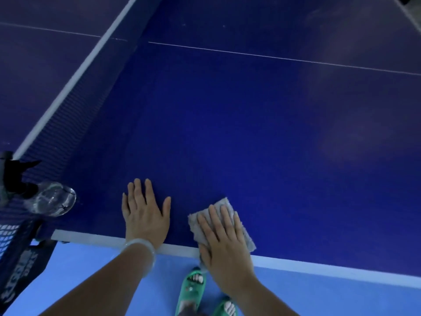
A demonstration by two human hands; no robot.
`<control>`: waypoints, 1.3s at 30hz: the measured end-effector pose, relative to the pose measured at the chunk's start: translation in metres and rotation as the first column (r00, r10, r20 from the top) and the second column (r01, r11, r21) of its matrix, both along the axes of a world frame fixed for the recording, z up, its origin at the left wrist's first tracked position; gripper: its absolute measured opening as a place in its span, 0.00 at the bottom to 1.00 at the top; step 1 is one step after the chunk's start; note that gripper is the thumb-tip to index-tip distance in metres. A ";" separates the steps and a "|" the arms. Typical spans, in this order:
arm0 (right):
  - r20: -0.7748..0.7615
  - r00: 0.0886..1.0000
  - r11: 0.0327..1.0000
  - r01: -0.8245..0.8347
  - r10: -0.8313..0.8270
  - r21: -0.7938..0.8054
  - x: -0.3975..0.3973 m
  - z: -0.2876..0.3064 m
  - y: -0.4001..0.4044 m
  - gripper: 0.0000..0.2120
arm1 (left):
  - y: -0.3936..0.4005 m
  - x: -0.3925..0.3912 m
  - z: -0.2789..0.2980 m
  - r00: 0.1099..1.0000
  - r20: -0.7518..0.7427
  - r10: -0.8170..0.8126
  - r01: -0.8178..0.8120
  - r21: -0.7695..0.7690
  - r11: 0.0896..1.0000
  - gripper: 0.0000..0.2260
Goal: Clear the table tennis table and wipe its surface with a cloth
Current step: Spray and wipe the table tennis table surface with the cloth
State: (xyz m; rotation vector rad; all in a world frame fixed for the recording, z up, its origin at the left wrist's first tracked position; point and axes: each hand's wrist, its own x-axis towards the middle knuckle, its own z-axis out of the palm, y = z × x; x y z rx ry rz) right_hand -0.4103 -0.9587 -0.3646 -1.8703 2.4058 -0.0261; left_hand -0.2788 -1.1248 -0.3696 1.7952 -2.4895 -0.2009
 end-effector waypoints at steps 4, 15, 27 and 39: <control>-0.066 0.988 0.990 0.140 -0.139 0.020 -0.042 -0.001 0.043 0.29 | 0.000 0.000 -0.002 1.000 0.023 -0.006 0.006 -0.003 1.000 0.34; 0.288 0.650 0.648 0.753 -0.704 -0.115 -0.001 0.010 0.050 0.25 | 0.003 0.003 0.005 0.999 0.019 -0.031 0.031 0.037 0.999 0.33; 0.532 0.573 0.600 0.787 -0.623 -0.144 0.054 0.032 0.047 0.13 | 0.002 0.002 0.016 0.993 0.094 -0.077 0.063 0.143 0.988 0.34; 0.786 0.259 0.526 0.845 -0.562 0.097 0.063 0.049 0.121 0.16 | 0.053 -0.027 0.033 0.949 0.111 -0.296 0.257 0.279 0.925 0.30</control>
